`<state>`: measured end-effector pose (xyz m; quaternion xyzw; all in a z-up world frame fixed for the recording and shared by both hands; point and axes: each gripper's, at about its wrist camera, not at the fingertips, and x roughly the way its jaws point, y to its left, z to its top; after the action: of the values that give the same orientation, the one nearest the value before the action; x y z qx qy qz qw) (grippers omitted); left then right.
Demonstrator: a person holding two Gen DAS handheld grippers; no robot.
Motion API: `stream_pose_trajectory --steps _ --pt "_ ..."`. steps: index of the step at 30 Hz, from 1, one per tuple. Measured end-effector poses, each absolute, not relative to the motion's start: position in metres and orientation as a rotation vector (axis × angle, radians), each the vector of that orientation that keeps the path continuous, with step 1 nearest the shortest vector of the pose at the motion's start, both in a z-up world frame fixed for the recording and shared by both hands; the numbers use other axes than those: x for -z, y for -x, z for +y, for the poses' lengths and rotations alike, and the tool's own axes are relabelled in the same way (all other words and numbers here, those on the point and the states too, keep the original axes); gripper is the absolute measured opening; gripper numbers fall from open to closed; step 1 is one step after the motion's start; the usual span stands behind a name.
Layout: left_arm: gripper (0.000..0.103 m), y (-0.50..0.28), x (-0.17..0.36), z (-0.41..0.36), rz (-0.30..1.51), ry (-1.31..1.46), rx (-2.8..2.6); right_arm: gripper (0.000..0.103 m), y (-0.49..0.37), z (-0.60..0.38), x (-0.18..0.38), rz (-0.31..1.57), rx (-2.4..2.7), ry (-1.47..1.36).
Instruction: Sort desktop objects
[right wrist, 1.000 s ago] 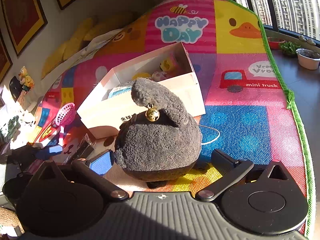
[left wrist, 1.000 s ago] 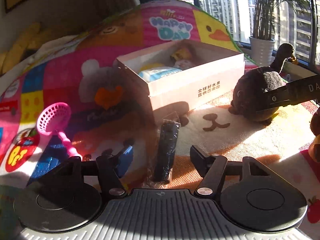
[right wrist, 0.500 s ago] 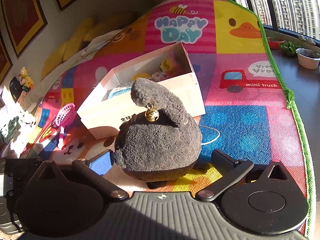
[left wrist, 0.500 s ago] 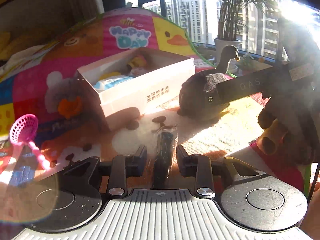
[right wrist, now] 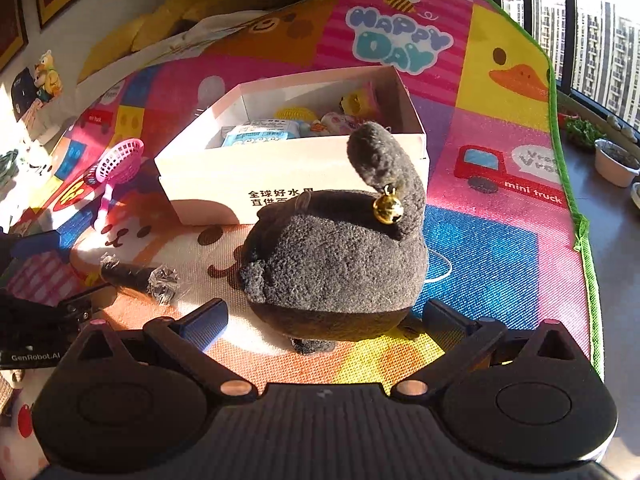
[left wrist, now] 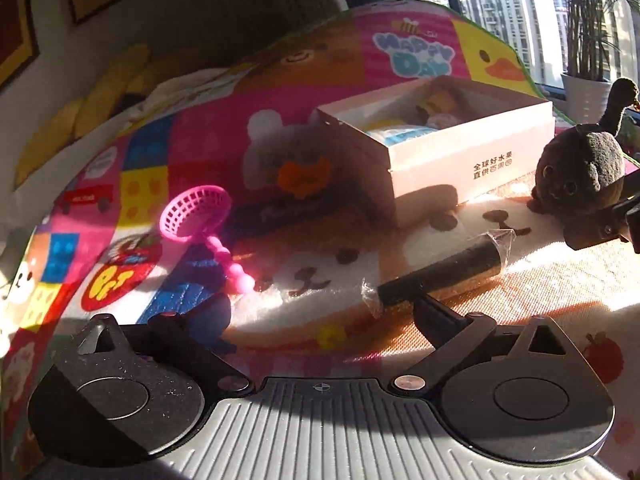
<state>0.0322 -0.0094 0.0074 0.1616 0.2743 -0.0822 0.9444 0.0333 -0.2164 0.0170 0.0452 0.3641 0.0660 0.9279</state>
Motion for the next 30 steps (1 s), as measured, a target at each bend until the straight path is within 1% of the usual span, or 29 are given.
stream_pose_trajectory --steps 4,8,13,16,19,25,28,30 --pt "0.103 -0.03 -0.009 -0.004 0.559 -0.289 0.182 0.103 -0.016 -0.212 -0.022 0.708 -0.169 -0.053" --pt "0.103 -0.029 -0.008 -0.009 0.556 -0.307 0.188 0.103 -0.011 -0.212 -0.031 0.634 -0.13 -0.009" --pt "0.103 -0.03 -0.007 -0.009 0.565 -0.306 0.177 0.103 -0.036 -0.216 -0.03 0.664 -0.136 -0.085" --pt "0.103 -0.032 -0.007 -0.006 0.579 -0.289 0.174 0.103 -0.042 -0.213 -0.026 0.651 -0.122 -0.098" --pt "0.103 -0.035 -0.006 -0.004 0.599 -0.276 0.169 0.087 -0.04 -0.211 -0.026 0.657 -0.129 -0.091" --pt "0.103 -0.036 -0.005 -0.004 0.603 -0.273 0.165 0.087 -0.016 -0.217 -0.031 0.734 -0.238 -0.147" --pt "0.103 -0.035 -0.006 -0.003 0.599 -0.267 0.169 0.088 -0.001 -0.217 -0.033 0.714 -0.22 -0.126" --pt "0.103 -0.034 -0.009 -0.002 0.609 -0.241 0.186 0.09 0.003 -0.22 -0.033 0.68 -0.191 -0.113"
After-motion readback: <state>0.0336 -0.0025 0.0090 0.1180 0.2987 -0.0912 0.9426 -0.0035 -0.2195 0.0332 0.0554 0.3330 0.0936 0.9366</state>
